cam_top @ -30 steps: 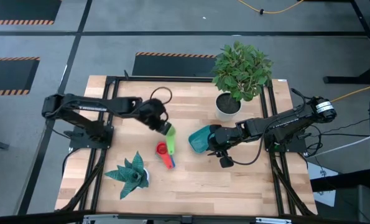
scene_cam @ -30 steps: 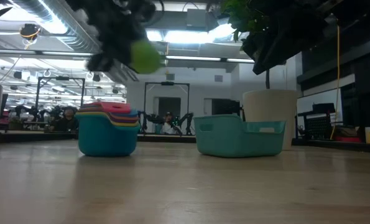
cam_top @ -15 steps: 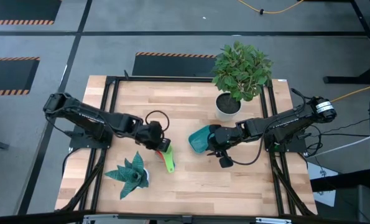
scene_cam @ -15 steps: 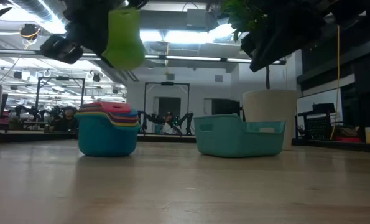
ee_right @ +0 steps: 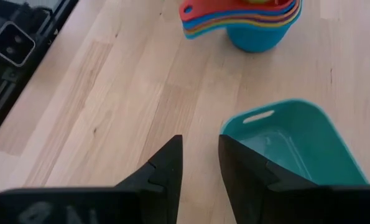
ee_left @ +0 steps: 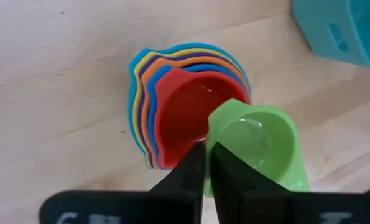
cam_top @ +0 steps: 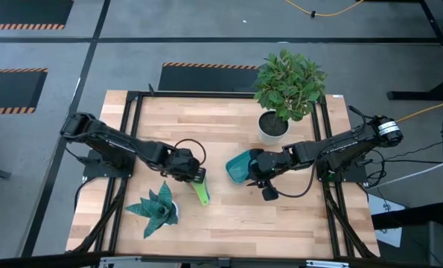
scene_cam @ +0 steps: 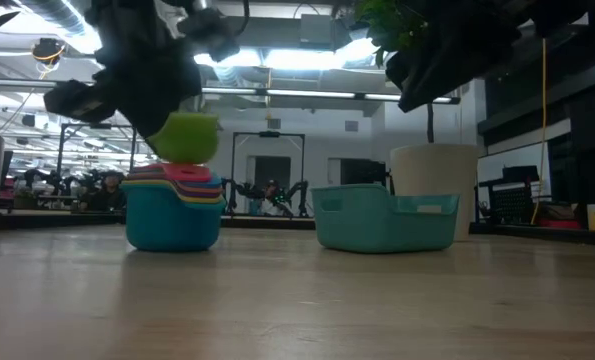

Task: Nest measuring cups in basket
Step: Stack the green measuring cup on top of the red measuring cup

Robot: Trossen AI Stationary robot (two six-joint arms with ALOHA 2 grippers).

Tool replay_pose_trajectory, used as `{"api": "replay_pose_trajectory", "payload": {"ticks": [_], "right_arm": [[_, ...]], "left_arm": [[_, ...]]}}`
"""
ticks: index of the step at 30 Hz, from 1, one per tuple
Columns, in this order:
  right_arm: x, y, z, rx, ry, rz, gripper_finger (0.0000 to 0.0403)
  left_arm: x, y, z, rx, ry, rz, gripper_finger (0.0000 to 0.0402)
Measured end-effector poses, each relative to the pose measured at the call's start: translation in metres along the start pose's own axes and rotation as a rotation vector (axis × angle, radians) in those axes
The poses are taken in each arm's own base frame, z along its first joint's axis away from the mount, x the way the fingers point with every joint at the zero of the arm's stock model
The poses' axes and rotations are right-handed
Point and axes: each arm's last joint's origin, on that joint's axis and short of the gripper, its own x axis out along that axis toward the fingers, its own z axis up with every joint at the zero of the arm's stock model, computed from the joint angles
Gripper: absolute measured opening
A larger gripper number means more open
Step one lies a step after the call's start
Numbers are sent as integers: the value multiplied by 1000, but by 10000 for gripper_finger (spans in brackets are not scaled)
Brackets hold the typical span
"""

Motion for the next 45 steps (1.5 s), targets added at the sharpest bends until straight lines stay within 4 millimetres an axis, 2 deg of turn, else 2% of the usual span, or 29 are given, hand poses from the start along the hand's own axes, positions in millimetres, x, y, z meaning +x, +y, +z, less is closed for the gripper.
{"api": "replay_pose_trajectory", "payload": {"ticks": [4, 21, 29, 40, 45], "right_arm": [[0, 0, 1, 1, -6, 0, 108], [0, 0, 1, 3, -6, 0, 108], [0, 0, 1, 3, -6, 0, 108], [0, 0, 1, 3, -6, 0, 108], [0, 0, 1, 3, -6, 0, 108]], "left_arm": [[5, 0, 0, -8, 1, 19, 14], [5, 1, 10, -37, -1, 24, 16], [4, 12, 9, -17, 57, 135, 16], [4, 11, 9, -11, 55, 132, 16], [4, 11, 9, -10, 56, 131, 35]]}}
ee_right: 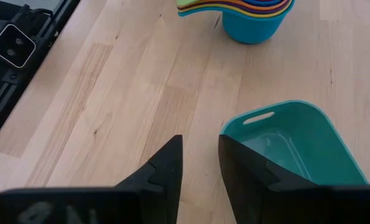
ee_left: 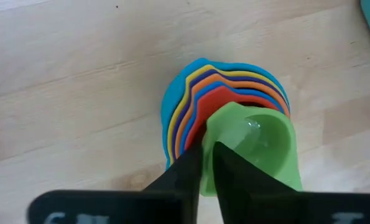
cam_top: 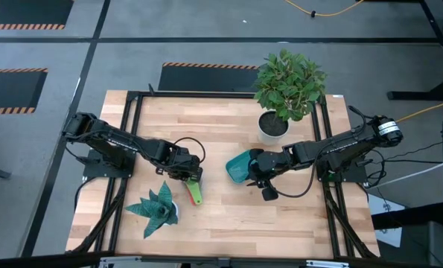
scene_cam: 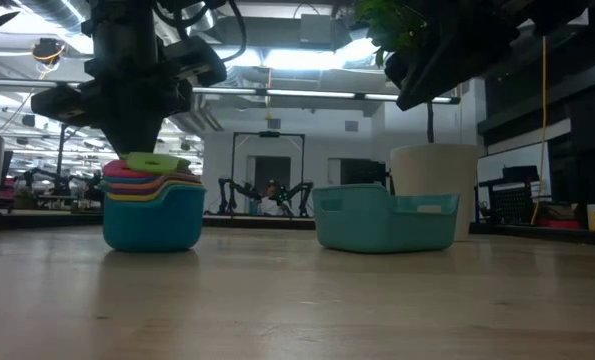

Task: Nest measuring cups in basket
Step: Stack the green measuring cup on top of the red measuring cup, then put the stacked measuring cups into the green bin

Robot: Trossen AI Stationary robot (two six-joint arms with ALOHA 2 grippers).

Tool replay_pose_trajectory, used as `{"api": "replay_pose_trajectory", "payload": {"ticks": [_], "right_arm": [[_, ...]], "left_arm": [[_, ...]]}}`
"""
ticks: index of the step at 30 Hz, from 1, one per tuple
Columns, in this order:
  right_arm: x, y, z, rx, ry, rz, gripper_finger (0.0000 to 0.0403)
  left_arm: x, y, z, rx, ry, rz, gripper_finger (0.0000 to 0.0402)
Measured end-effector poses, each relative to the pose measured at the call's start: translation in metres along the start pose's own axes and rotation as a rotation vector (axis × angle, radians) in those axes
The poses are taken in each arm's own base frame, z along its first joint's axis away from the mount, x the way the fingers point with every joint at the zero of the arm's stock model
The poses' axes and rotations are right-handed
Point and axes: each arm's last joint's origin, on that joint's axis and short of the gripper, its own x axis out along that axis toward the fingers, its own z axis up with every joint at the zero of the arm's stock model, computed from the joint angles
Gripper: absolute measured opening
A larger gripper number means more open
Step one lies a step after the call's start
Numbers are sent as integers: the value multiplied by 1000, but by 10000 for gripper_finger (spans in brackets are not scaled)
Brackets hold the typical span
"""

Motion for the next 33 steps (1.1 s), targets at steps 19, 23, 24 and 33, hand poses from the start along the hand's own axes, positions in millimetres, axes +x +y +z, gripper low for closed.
{"api": "replay_pose_trajectory", "payload": {"ticks": [19, 23, 24, 33], "right_arm": [[0, 0, 0, 1, 2, 0, 108], [0, 0, 0, 1, 1, 0, 108], [0, 0, 0, 1, 2, 0, 108], [0, 0, 0, 0, -5, 0, 108]], "left_arm": [[-14, 4, 1, 2, -43, -26, 94], [-20, 6, 0, 23, -52, -39, 94], [-23, 5, 0, 29, -55, -54, 94], [-58, 18, 1, 177, -154, -131, 94]]}}
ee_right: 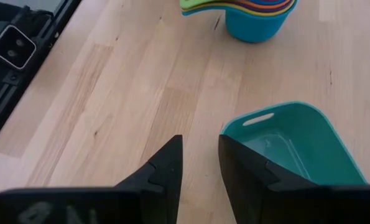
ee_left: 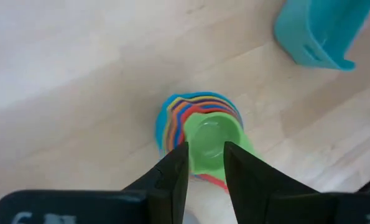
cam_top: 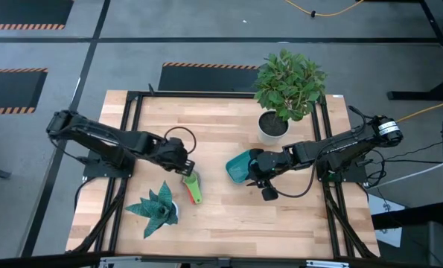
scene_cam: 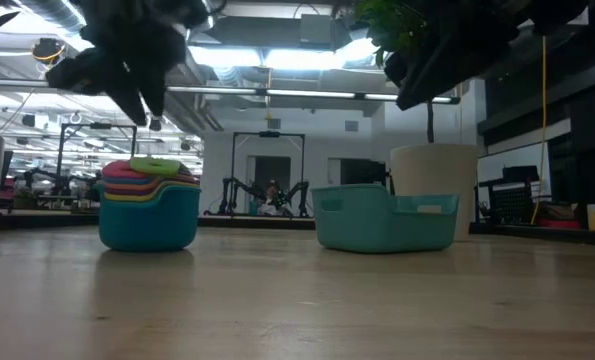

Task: Nest measuring cups in basket
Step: Put the stacked measuring cups into the green bin

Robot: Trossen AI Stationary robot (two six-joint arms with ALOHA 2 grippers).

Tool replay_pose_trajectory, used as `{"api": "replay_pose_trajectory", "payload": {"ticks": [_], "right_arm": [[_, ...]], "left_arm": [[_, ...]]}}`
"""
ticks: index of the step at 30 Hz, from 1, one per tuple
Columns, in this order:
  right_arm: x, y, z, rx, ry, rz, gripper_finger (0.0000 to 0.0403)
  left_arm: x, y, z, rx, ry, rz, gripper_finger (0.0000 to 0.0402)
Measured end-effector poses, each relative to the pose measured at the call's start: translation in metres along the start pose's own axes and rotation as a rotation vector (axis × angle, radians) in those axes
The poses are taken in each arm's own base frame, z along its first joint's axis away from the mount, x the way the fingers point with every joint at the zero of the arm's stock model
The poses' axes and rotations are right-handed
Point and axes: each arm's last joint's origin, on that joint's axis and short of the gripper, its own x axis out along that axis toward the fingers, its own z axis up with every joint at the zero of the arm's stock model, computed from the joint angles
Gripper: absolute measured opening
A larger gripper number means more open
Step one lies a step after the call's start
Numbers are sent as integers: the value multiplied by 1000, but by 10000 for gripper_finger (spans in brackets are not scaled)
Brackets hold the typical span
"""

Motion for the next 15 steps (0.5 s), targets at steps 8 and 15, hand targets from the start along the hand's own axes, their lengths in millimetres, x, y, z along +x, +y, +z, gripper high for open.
{"api": "replay_pose_trajectory", "payload": {"ticks": [8, 15], "right_arm": [[0, 0, 1, -1, -13, 0, 108], [0, 0, 3, -2, -28, 0, 108]], "left_arm": [[-46, 19, 3, 144, -93, -92, 94], [-62, 30, -4, 167, -110, -100, 94]]}}
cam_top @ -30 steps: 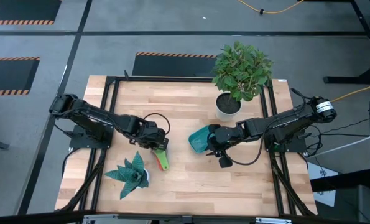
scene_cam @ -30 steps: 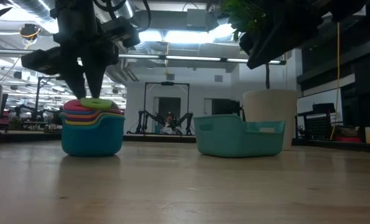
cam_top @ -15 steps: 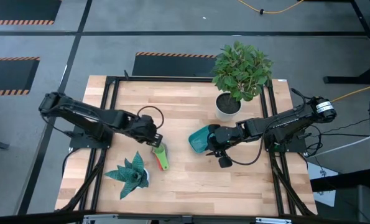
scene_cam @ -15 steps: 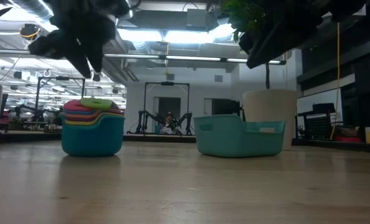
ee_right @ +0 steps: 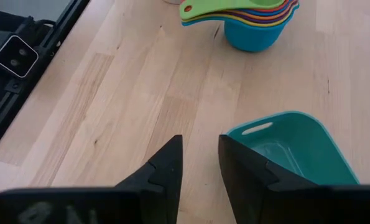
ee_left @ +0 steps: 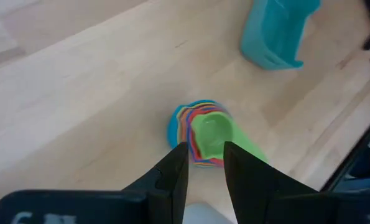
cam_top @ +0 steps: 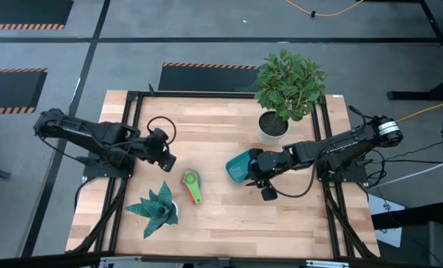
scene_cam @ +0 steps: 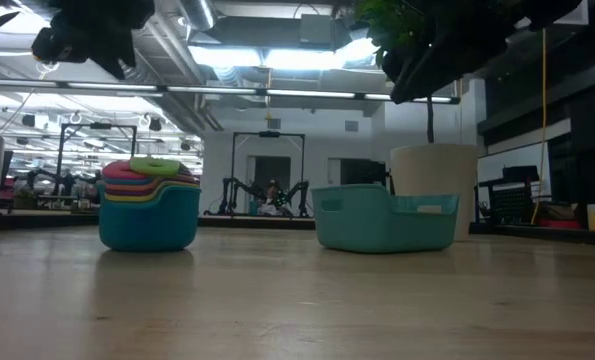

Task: Nest measuring cups in basket
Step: Put the stacked measuring cups into the green bin

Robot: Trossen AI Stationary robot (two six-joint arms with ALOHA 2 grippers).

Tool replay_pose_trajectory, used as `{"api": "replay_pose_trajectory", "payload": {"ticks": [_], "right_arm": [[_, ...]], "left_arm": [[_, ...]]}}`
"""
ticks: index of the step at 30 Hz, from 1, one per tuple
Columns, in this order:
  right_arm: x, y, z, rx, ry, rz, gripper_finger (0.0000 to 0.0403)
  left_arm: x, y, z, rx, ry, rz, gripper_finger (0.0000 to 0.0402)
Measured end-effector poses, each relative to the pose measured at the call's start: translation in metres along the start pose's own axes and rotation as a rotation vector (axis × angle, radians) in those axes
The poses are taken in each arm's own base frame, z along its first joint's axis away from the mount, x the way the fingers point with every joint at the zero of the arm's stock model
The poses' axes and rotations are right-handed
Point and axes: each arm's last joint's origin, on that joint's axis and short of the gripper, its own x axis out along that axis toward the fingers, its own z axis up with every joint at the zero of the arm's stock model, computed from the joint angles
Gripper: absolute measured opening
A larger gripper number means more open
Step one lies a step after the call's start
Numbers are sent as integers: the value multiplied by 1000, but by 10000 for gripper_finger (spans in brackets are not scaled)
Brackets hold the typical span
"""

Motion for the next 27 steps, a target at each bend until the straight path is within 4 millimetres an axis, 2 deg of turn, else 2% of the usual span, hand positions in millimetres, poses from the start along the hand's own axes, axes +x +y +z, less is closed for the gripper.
{"api": "replay_pose_trajectory", "payload": {"ticks": [7, 15, 19, 23, 27], "right_arm": [[0, 0, 0, 0, -4, 0, 108], [0, 0, 0, 0, -4, 0, 108], [0, 0, 0, 0, -4, 0, 108], [0, 0, 0, -1, -4, 0, 108], [0, 0, 0, 0, -4, 0, 108]], "left_arm": [[4, -2, -14, -16, 19, -11, 94], [47, 16, -47, -83, 128, -121, 94], [71, 24, -57, -121, 162, -255, 94], [86, 31, -67, -127, 222, -408, 94], [97, 42, -74, -159, 231, -453, 94]]}}
